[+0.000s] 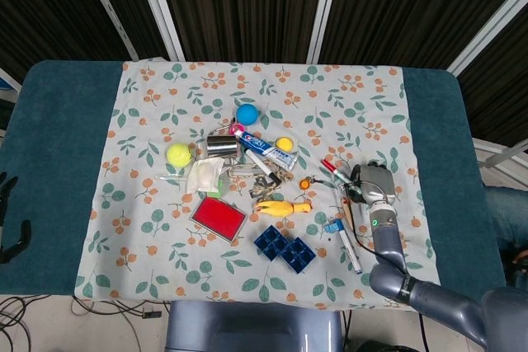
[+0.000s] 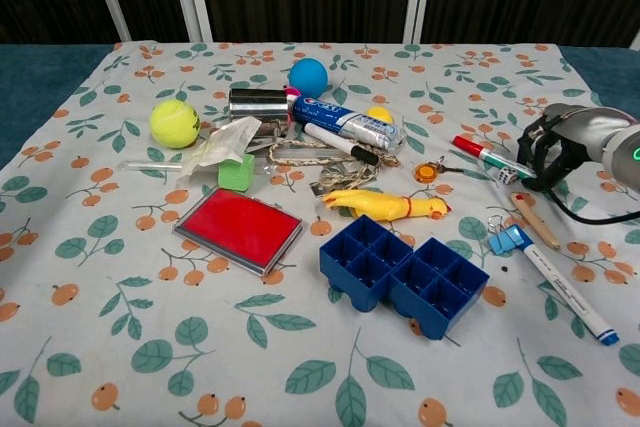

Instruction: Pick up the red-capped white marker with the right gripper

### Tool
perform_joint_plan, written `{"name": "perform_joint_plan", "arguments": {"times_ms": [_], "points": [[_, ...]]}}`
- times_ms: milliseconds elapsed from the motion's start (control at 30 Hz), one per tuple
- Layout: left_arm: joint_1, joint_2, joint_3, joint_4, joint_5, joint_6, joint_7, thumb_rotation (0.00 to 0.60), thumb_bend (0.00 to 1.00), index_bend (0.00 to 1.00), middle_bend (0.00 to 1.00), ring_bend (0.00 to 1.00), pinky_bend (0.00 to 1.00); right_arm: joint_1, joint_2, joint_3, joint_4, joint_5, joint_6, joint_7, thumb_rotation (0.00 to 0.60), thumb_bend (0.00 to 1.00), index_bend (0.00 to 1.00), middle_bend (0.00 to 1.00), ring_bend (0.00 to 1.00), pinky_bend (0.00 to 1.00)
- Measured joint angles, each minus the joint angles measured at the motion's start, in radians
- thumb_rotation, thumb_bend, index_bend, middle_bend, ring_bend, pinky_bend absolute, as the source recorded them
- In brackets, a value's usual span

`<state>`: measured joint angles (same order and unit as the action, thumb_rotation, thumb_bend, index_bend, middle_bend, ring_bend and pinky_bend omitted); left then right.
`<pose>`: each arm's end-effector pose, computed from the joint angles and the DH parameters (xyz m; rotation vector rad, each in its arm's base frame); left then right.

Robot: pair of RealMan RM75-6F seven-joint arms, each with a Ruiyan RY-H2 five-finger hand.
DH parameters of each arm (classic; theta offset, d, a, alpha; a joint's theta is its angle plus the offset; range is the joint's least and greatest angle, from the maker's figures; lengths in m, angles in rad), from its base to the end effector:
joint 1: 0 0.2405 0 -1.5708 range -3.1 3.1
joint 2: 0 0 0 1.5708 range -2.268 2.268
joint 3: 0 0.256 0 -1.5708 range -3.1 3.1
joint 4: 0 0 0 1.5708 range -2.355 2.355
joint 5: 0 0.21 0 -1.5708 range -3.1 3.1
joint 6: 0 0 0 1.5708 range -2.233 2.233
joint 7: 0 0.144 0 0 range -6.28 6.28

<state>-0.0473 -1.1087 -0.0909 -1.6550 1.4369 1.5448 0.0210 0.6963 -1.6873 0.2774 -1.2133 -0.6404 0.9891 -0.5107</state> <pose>-0.3117 0.1765 0.1754 -1.2519 -0.8857 -0.9186 -0.2365 -0.3724 -0.0184 1.4039 -1.1964 0.6236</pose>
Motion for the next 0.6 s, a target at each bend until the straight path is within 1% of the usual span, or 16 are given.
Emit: {"name": "perform_joint_plan", "arguments": {"times_ms": [133,300,600], "points": [[0.0,0.0,-0.001,0.0,-0.001,0.0,-0.002,0.6,0.49,0.0,0.0,0.06,0.07,0.002,-0.002,0.003,0.0,0.002,0.002,-0.004,0.6,0.43,0.51,0.58,0.28,0.21],[0.0,0.001,-0.001,0.0,-0.002,-0.001,-0.003,0.6,0.49,0.0,0.0,0.06,0.07,-0.001,0.003,0.004,-0.019,-0.006,0.006,0.003,0.6,0.46,0.53,0.59,0.29,0.21],[0.001,0.002,-0.002,-0.002,-0.002,0.002,-0.005,0.6,0.49,0.0,0.0,0.06,0.07,-0.015,0.049,0.016,-0.12,-0.052,0.024,0.044,0.6,0.46,0.53,0.61,0.3,0.21]]}}
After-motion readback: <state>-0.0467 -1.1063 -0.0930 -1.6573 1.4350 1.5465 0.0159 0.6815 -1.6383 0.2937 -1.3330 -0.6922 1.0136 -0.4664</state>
